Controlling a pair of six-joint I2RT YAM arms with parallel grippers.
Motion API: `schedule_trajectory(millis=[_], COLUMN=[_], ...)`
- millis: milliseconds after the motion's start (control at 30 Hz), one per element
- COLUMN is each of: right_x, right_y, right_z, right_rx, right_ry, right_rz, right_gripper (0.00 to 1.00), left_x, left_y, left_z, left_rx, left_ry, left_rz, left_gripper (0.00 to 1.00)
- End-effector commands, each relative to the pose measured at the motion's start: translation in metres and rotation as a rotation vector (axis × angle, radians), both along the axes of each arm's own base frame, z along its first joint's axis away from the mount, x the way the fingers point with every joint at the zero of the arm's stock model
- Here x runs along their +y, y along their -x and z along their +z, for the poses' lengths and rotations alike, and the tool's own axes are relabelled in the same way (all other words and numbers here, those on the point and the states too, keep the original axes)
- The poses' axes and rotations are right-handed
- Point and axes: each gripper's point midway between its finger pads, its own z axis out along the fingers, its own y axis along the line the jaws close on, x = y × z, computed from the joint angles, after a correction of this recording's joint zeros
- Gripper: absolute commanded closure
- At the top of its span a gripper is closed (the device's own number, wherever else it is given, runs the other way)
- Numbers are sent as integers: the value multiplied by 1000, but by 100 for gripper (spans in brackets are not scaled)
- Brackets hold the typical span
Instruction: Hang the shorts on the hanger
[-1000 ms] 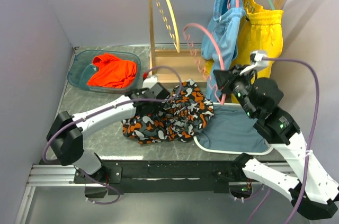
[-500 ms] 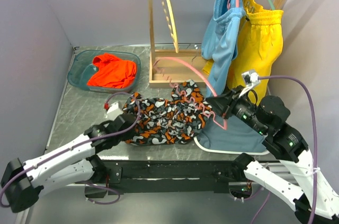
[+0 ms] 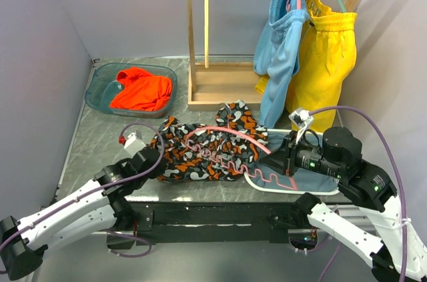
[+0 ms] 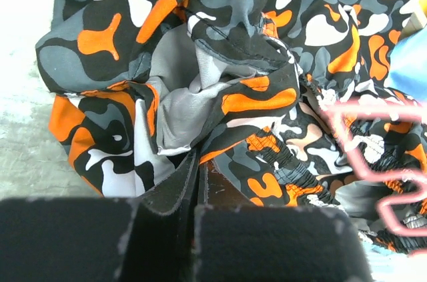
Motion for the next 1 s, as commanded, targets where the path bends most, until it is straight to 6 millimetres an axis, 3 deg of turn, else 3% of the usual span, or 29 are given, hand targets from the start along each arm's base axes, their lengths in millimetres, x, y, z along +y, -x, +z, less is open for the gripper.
schedule_trajectory(millis=[0,33,200,267,400,467,500,567,633,667,700,800,967], right_x=[-9,-10,-16,-20,-15,-15,-17,-19,-21,-21,-22,-23,-23], right_y=[15,14,2,-5,-8,-10,-12,-13,-15,-15,-16,-17,-16], right_z=[8,4,-15,-23,-32,-40,-40,-42,-41,-42,-42,-41,-35], right_rx=[-10,-4,22,21,14,25,21,19,15,15,11,6,-7], right_ry=[18,35,94,109,81,89,89,94,95,97,96,92,75], right_rz=[28,22,-43,-89,-88,-98,-111,-125,-142,-145,-149,-162,-165], right_gripper=[100,100,100,100,100,100,100,100,100,100,100,100,100], left_x=[4,3,3,5,-7,-1,-8,-12,0,-5,0,-6,-1], left_y=[-8,-9,-19,-19,-31,-34,-44,-57,-59,-65,-67,-74,-63], left_z=[19,25,62,68,99,100,105,97,87,93,76,54,15], left_rx=[-52,-65,-101,-99,-101,-54,-25,48,118,123,182,237,284], left_ry=[33,28,-78,-141,-204,-301,-349,-448,-578,-584,-688,-767,-762], left_rz=[46,36,-8,-35,-80,-69,-60,-17,21,44,54,58,51], left_gripper=[95,90,83,76,64,61,61,59,56,53,52,48,47])
